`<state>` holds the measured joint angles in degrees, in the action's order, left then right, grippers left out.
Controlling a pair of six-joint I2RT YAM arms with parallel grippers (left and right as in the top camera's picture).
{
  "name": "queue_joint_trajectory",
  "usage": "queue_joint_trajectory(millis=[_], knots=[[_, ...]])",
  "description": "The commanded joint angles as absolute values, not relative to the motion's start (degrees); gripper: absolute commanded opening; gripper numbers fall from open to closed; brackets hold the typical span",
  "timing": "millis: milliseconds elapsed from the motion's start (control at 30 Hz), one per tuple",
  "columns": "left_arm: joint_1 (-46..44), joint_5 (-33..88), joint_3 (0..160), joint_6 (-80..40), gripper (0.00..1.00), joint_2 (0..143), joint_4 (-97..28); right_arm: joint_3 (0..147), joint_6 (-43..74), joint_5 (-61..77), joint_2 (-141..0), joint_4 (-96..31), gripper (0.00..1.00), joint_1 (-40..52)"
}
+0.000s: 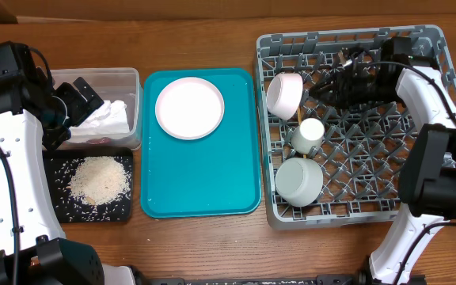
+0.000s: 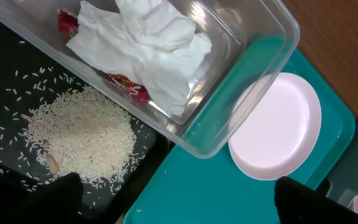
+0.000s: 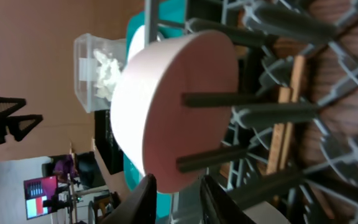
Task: Sort waste into correct bins and load items into the dishwasher
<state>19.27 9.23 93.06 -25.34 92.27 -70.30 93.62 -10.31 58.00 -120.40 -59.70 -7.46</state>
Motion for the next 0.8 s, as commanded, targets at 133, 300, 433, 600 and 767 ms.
queue_joint_trajectory(millis=[133,300,433,600,767], knots=[[19.5,9.4,94.3,-25.3,1.0,91.8,-70.2,103.6,-6.7,45.1,-117.2,-65.6,0.24,-7.4],[19.5,9.4,94.3,-25.3,1.0,91.8,-70.2,111.1,-4.2,37.9,-113.0,-69.2,0.23,-4.8],[19.5,9.4,94.3,-25.3,1.0,91.8,-70.2,113.4,-4.2,31.2,-108.3,-69.7,0.11,1.3],[19.5,9.4,94.3,-25.3,1.0,91.8,-70.2,113.2,-4.2,20.4,-107.5,-69.5,0.04,10.6],[19.5,9.4,94.3,-25.3,1.0,91.8,-70.2,109.8,-1.0,8.7,-107.6,-66.1,0.05,18.6]])
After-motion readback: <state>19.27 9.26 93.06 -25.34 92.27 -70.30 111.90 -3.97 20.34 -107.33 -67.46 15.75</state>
